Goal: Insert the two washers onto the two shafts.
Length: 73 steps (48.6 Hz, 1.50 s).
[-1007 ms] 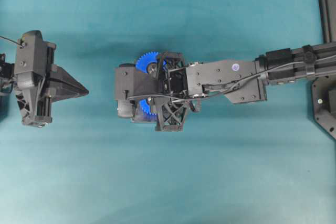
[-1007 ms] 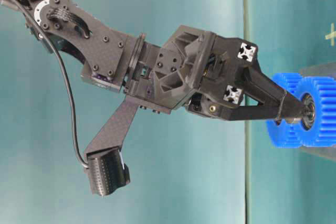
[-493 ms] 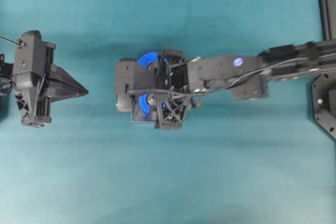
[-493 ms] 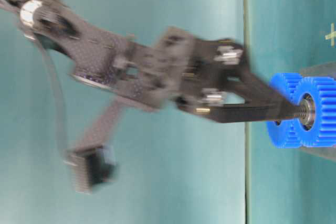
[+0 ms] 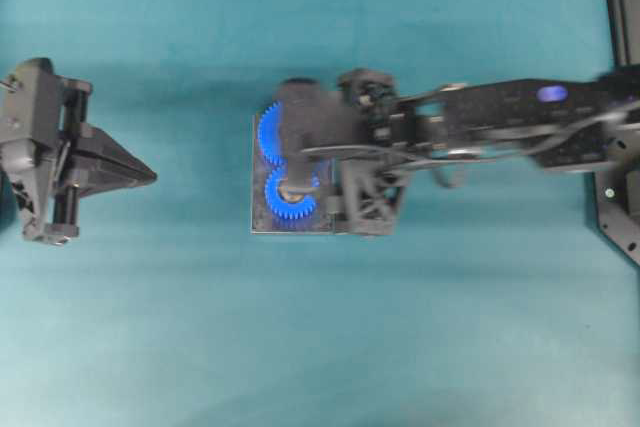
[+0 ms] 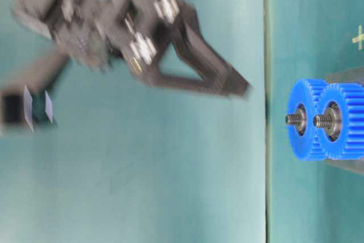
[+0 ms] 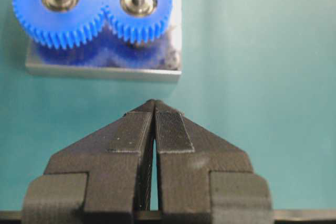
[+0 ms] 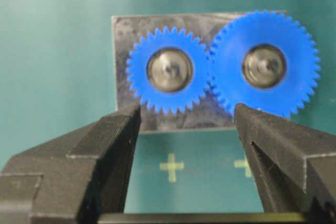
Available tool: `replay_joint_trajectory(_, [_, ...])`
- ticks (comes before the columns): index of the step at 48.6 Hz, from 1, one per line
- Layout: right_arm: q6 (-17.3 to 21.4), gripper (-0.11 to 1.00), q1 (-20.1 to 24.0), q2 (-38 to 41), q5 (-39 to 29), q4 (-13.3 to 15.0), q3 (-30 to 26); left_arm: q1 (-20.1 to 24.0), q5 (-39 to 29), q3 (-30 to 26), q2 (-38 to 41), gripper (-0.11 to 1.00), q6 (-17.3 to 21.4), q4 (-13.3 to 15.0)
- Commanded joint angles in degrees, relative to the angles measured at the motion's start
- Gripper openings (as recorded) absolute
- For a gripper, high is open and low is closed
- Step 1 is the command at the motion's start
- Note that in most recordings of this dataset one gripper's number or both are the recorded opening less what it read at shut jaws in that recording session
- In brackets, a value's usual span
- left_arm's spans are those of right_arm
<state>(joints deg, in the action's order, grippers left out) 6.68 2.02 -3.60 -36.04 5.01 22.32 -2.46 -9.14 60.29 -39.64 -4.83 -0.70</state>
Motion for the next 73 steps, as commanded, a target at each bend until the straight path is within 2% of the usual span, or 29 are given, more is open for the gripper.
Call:
replay_joint_trajectory(1, [0.4, 0.76, -0.1, -4.7, 2.5, 0.1, 1.8, -0.2, 0.4, -0.4, -1.1, 0.0, 0.2, -0.1])
replay_joint_trajectory(8, [0.4, 0.75, -0.2, -9.9, 6.6, 0.1, 6.9, -0.2, 0.4, 0.0, -3.1, 0.0, 0.7, -0.1])
replay_joint_trajectory(12, [0.4, 0.7, -0.2, -12.5, 7.8, 0.1, 9.7, -0.2, 1.2, 0.3, -3.9, 0.0, 1.1, -0.1])
replay_joint_trajectory(16, [0.4, 0.58, -0.1, -15.1, 9.1, 0.0, 12.6, -0.2, 2.6, 0.4, -4.6, 0.0, 1.8, -0.2])
replay_joint_trajectory(25, [0.4, 0.24, -0.1, -20.8, 14.9, 0.0, 19.2, -0.2, 6.0, 1.1, -4.9, 0.0, 5.0, -0.2])
replay_joint_trajectory(29, [0.4, 0.13, -0.2, -23.6, 18.1, -0.1, 22.1, -0.2, 6.8, 1.2, -5.1, 0.0, 6.0, -0.1])
replay_joint_trajectory(34, [0.6, 0.05, -0.3, -27.4, 21.8, -0.2, 26.4, -0.2, 7.5, 1.8, -5.3, 0.0, 6.0, -0.2])
replay_joint_trajectory(37, [1.3, 0.03, -0.4, -29.4, 22.9, -0.4, 28.7, -0.2, 7.9, 1.9, -5.4, 0.0, 5.9, -0.2])
replay_joint_trajectory(48, [7.7, 0.01, -0.7, -36.4, 25.6, -0.4, 36.7, -0.2, 10.8, 3.3, -6.1, 0.0, 5.5, -0.2])
replay_joint_trajectory(57, [7.9, 0.01, -1.2, -41.9, 30.5, -0.2, 40.8, -0.2, 11.0, 4.2, -6.6, 0.0, 3.8, -0.2])
replay_joint_trajectory(73, [7.9, 0.01, -1.8, -50.3, 32.0, -0.2, 46.8, 0.0, 13.3, 6.0, -6.9, 0.0, 4.1, -0.1])
